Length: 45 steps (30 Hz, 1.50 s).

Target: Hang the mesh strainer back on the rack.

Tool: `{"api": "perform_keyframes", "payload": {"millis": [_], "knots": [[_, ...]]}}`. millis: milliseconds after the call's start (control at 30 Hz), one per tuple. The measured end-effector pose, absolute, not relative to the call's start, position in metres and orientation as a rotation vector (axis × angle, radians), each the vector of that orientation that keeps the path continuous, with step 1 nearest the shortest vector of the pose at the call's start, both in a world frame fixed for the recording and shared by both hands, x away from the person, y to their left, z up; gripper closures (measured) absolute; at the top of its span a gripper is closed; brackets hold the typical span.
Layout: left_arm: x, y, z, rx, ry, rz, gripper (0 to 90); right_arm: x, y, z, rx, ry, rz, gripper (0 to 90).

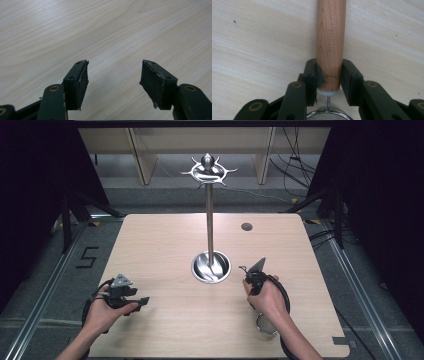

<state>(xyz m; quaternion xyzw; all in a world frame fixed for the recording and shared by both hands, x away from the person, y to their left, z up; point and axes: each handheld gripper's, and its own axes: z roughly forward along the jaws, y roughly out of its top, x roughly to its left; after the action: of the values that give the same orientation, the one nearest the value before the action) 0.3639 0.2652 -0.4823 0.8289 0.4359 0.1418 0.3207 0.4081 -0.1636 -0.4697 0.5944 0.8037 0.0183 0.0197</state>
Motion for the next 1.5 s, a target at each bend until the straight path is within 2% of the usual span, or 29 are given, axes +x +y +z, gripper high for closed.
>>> {"api": "perform_keyframes", "payload": {"millis": [500, 933, 1167, 1200, 1500], "knots": [[0.363, 0.266, -0.482, 2.175, 1.147, 0.378, 37.7, 0.401, -0.171, -0.457, 1.773, 2.523, 0.213, 69.0], [0.363, 0.267, -0.482, 2.178, 1.142, 0.375, 37.8, 0.385, -0.182, -0.438, 1.709, 2.442, 0.556, 69.1], [0.364, 0.267, -0.482, 2.171, 1.146, 0.38, 37.9, 0.378, -0.195, -0.428, 1.505, 2.388, 0.762, 69.1], [0.364, 0.265, -0.483, 2.124, 1.172, 0.386, 37.9, 0.377, -0.196, -0.427, 1.477, 2.378, 0.787, 69.1], [0.364, 0.267, -0.482, 2.169, 1.138, 0.382, 37.7, 0.371, -0.199, -0.42, 1.384, 2.308, 0.929, 69.1]]}}
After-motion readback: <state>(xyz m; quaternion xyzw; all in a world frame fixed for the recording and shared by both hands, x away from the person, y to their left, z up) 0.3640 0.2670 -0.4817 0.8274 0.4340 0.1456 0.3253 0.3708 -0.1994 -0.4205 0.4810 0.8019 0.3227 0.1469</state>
